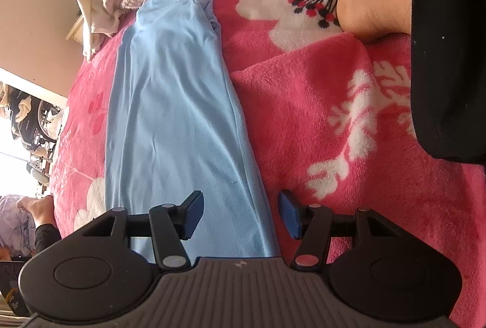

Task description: Fold clothes

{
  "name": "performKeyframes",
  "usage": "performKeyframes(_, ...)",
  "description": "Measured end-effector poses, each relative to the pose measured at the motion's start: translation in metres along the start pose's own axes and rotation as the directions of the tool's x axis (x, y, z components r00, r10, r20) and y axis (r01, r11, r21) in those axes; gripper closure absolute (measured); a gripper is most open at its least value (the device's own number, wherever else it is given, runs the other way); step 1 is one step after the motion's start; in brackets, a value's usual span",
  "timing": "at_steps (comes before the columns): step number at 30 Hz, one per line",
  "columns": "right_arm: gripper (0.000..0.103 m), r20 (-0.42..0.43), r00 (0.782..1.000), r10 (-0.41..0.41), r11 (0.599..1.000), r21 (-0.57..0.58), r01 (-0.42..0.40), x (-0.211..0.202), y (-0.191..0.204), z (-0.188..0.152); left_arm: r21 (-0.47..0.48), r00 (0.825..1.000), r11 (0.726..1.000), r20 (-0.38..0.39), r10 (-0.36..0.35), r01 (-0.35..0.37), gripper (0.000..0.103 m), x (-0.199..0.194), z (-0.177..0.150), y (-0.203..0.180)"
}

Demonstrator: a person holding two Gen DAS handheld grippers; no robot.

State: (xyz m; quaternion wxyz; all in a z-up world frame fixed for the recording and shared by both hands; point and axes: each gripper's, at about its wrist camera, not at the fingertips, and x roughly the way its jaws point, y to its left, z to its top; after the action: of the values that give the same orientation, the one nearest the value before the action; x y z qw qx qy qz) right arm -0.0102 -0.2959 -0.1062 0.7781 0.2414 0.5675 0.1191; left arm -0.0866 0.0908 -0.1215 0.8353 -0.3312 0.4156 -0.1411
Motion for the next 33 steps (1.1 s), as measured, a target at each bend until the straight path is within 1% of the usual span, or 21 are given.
performKeyframes(4,0.042,-0.003,1.000,0.002,1.000,-0.001,-0.002,0.000,0.000,-0.001,-0.072,0.999,0.997,-0.010,-0.040,0.039,0.056,0.004,0.003,0.010)
performKeyframes(6,0.042,-0.003,1.000,0.002,1.000,-0.005,-0.002,0.001,0.001,-0.001,-0.084,0.998,0.995,-0.020,-0.052,0.050,0.056,0.006,0.003,0.011)
performKeyframes(9,0.041,-0.003,1.000,0.000,1.000,-0.008,0.000,0.001,0.001,-0.001,-0.079,0.998,0.996,-0.044,-0.035,0.031,0.056,0.010,0.002,0.010)
performKeyframes(13,0.041,-0.003,1.000,0.001,1.000,-0.008,-0.001,0.001,0.001,-0.002,-0.084,0.998,0.996,-0.052,-0.028,0.023,0.056,0.009,0.001,0.010)
performKeyframes(20,0.040,-0.002,1.000,-0.001,1.000,-0.015,0.001,0.001,0.002,-0.002,-0.185,0.995,0.981,-0.077,-0.068,0.053,0.056,0.010,0.003,0.025)
performKeyframes(23,0.040,-0.003,1.000,-0.002,1.000,-0.019,0.001,0.001,0.003,-0.002,-0.208,0.992,0.976,-0.093,-0.085,0.064,0.056,0.010,0.002,0.026)
performKeyframes(26,0.040,-0.007,1.000,-0.001,1.000,-0.019,0.001,0.001,0.003,-0.003,-0.219,0.987,0.973,-0.128,-0.102,0.072,0.056,0.009,-0.002,0.026)
performKeyframes(28,0.040,-0.013,1.000,0.000,1.000,-0.021,0.000,0.001,0.002,-0.003,-0.224,0.981,0.972,-0.165,-0.105,0.067,0.055,0.007,-0.007,0.025)
performKeyframes(33,0.040,-0.064,0.998,0.000,1.000,-0.028,-0.002,-0.001,0.001,-0.009,-0.234,0.960,0.971,-0.257,-0.113,0.052,0.055,0.003,-0.018,0.022)
